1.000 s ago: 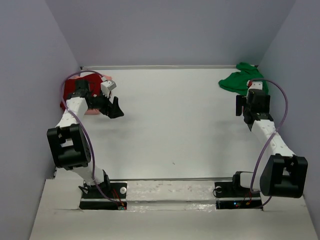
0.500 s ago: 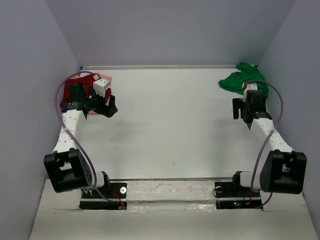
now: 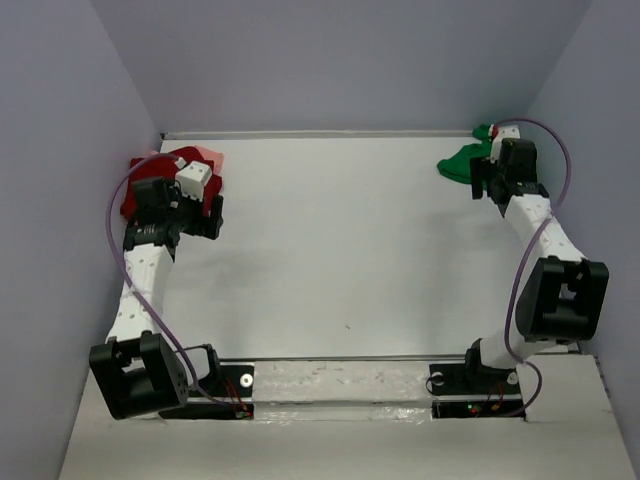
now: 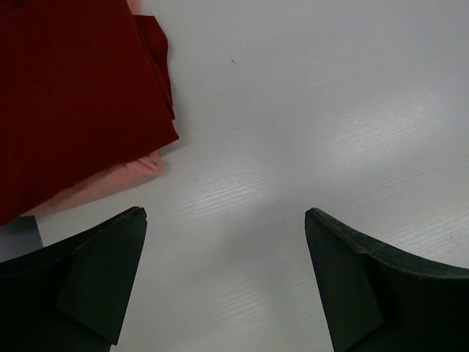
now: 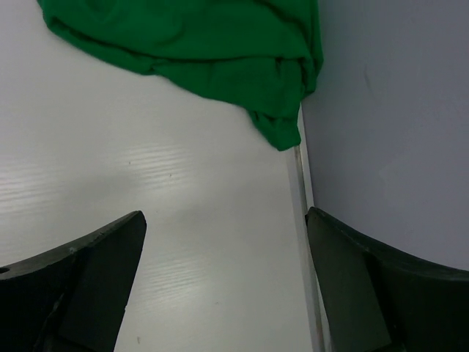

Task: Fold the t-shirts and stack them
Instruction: Grab the tshirt from the pile

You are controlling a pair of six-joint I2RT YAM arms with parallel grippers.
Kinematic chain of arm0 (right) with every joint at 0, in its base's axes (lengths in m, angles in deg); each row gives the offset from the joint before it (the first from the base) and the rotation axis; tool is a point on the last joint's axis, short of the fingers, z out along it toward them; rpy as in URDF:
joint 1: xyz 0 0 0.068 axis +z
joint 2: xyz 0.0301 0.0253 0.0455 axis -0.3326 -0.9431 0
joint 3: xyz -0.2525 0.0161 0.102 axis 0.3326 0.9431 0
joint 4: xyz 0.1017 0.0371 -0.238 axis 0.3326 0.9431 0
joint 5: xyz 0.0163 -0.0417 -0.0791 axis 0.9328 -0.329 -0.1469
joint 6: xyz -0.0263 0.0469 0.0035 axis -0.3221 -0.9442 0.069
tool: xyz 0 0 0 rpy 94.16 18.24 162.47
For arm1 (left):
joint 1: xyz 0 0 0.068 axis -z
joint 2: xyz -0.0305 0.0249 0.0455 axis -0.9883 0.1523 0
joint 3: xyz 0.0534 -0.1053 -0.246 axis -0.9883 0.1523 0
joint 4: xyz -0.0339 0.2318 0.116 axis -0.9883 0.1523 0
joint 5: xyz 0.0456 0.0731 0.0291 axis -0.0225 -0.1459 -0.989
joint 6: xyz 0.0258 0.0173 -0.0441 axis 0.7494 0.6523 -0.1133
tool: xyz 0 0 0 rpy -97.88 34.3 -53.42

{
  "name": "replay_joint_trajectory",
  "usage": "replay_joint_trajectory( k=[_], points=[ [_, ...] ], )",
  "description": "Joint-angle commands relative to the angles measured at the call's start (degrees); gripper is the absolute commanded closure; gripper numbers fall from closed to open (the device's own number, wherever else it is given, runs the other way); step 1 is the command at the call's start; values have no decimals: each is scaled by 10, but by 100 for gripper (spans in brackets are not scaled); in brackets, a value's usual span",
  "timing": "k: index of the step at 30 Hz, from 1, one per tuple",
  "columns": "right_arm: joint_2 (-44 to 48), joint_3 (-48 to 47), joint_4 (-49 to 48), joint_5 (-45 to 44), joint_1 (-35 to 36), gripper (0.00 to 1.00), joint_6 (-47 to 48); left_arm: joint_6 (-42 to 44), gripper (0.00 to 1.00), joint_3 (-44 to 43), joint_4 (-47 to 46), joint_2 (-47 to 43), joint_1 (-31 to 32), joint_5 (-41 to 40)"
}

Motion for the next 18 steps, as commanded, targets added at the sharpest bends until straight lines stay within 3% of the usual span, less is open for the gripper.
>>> replay_joint_trajectory(
  k=[1,2,12,18],
  points=[
    [-72,-112,10,29,-18,10,15,-13,1,19,-40,-35,-3,-28],
    [-109,-159,17,39,-26,14,9,-12,1,23,-40,-39,-5,-23],
    [-341,-430,133,127,-69,14,-38,-16,1,41,-41,-47,-40,-2],
    [-417,-500,171,160,-74,17,-49,-14,1,60,-46,-62,-57,2]
  ],
)
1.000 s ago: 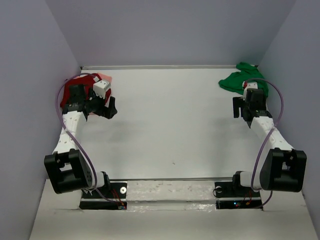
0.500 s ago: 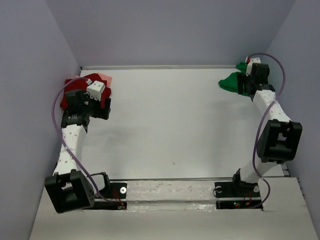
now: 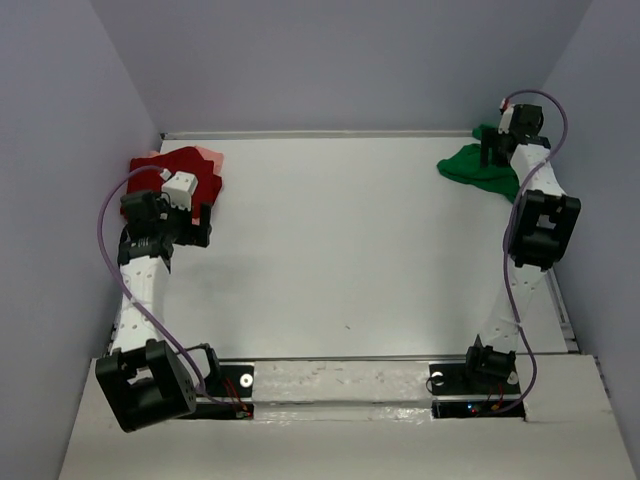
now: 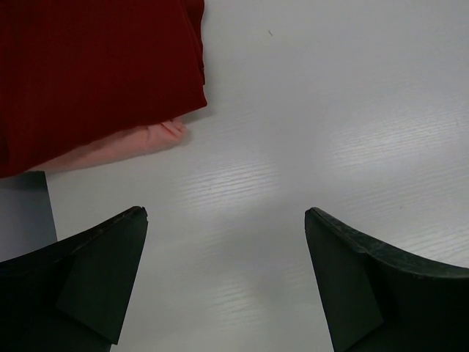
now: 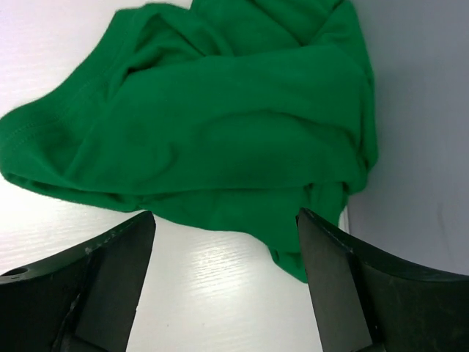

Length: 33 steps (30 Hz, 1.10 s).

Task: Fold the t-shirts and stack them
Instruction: Grab the tshirt from the pile, then move the tshirt to the center of the board

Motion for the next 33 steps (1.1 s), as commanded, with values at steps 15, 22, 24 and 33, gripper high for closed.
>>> replay_joint_trajectory(
  k=[15,22,24,33],
  points=[
    [-153,-134,115,125,-26,22,-19,-8,1,19,-13,-31,-43,42],
    [-192,-172,122,121,-26,22,-19,-8,1,19,-9,-35,-56,53],
    [-205,-187,126,117,-26,27,-20,-9,1,21,-9,-37,-60,58],
    [-216,-190,143,115,-26,100,-13,-9,1,20,-9,-30,-65,68]
  ],
)
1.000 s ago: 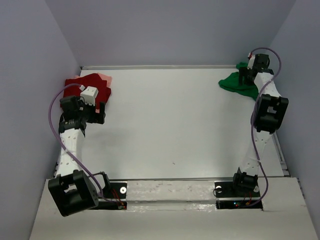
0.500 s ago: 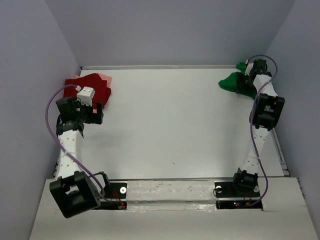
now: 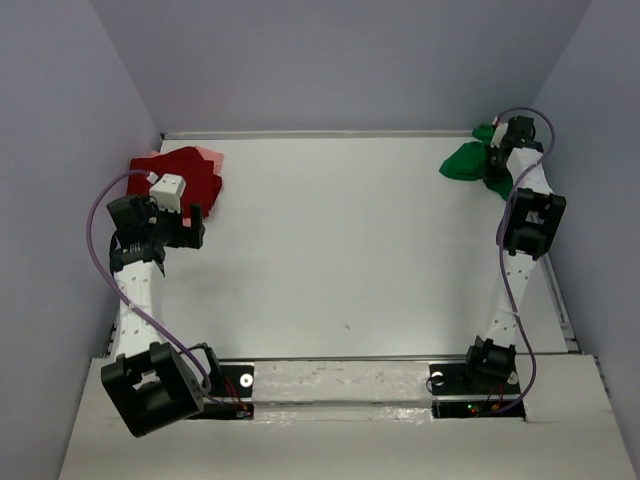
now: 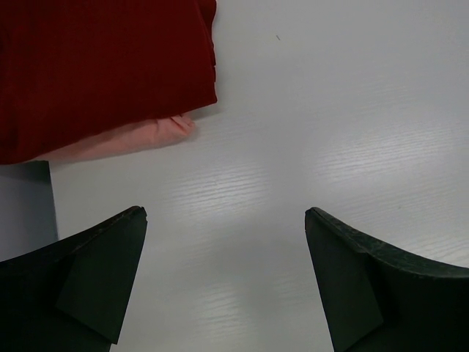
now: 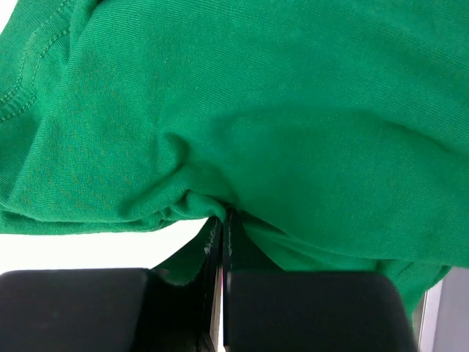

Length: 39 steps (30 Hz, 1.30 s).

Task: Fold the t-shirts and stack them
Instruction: Move the tshirt to the center of the board

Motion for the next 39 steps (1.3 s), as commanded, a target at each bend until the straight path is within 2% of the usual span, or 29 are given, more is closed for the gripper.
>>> replay_joint_trajectory(
  k=[1,3,7,10,12,14,16,21,23,29,35,36,37,38,39],
  points=[
    [-7,5,28,22,-4,100,2,-5,1,5,-8,-12,-4,20],
    [5,3,64,58,-4,100,15,-5,1,6,-8,-13,-4,24],
    [104,57,152,163,15,100,67,-5,1,5,-7,-17,-5,31],
    [188,118,198,189,47,100,131,-6,1,1,-5,-16,-5,37],
    [281,173,216,195,87,100,172,-7,1,2,-6,-17,-6,44],
    [361,180,244,196,130,100,189,-5,1,3,-8,-19,-7,53],
    [400,152,278,201,153,100,189,-5,1,4,-8,-20,-7,56],
    [436,-45,331,228,175,100,151,-5,1,4,-6,-24,-6,71],
    [443,-55,330,232,175,100,146,-3,1,5,-7,-27,-7,71],
    [499,87,262,275,175,100,135,-2,1,3,-5,-41,-7,75],
    [504,110,242,268,175,100,134,-1,1,6,-5,-46,-7,70],
    [502,113,246,264,175,87,137,0,1,7,-5,-47,-7,70],
    [499,114,246,260,175,66,140,0,1,7,-5,-48,-7,70],
    [498,116,249,253,175,57,140,0,1,6,-6,-47,-7,70],
    [497,120,243,245,175,38,137,0,1,6,-6,-45,-7,71]
  ],
)
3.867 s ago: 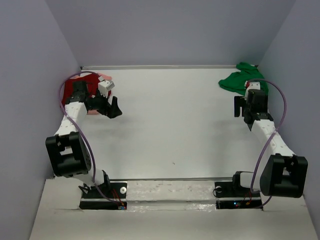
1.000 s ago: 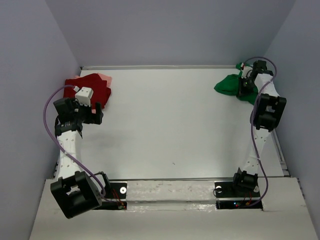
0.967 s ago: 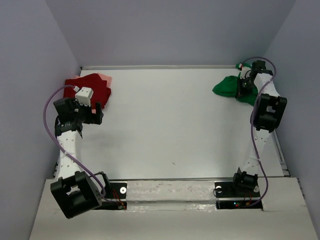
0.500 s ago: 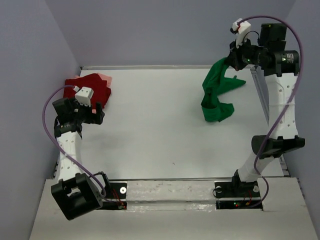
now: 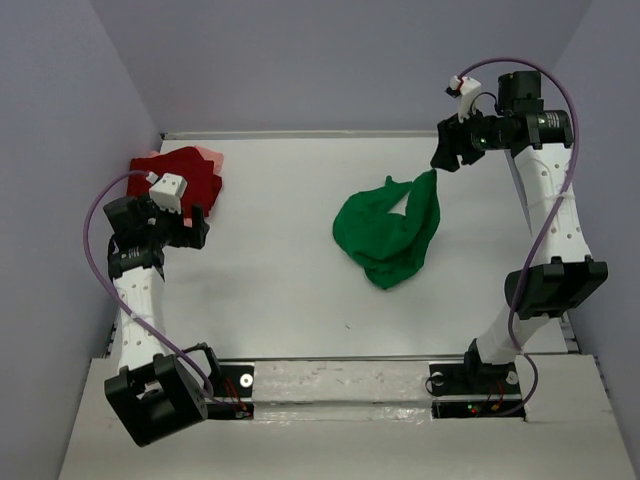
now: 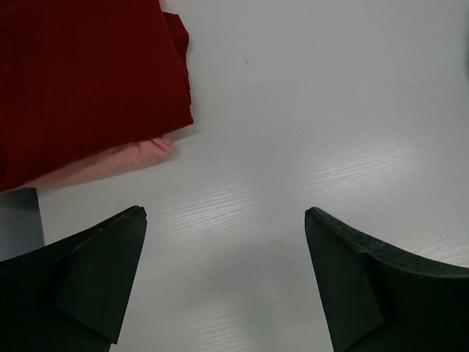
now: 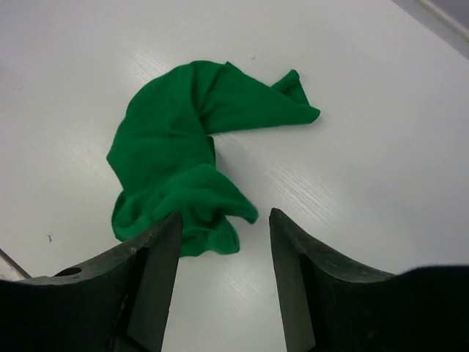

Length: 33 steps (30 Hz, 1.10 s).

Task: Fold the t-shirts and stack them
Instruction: Move the tshirt to the center of the board

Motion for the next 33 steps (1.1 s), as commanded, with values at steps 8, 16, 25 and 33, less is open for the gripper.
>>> replay_joint_trajectory(
  k=[8,16,25,33],
  points=[
    [47,62,-79,-58,0,0,-7,1,1,6,-9,-2,-3,21],
    [28,188,-67,-58,0,19,9,7,1,4,-2,15,-3,43],
    [-42,325,-116,-50,0,23,13,15,1,-1,6,26,-3,51],
    [-128,307,-129,-56,0,32,9,15,1,-1,7,28,-3,50]
  ],
)
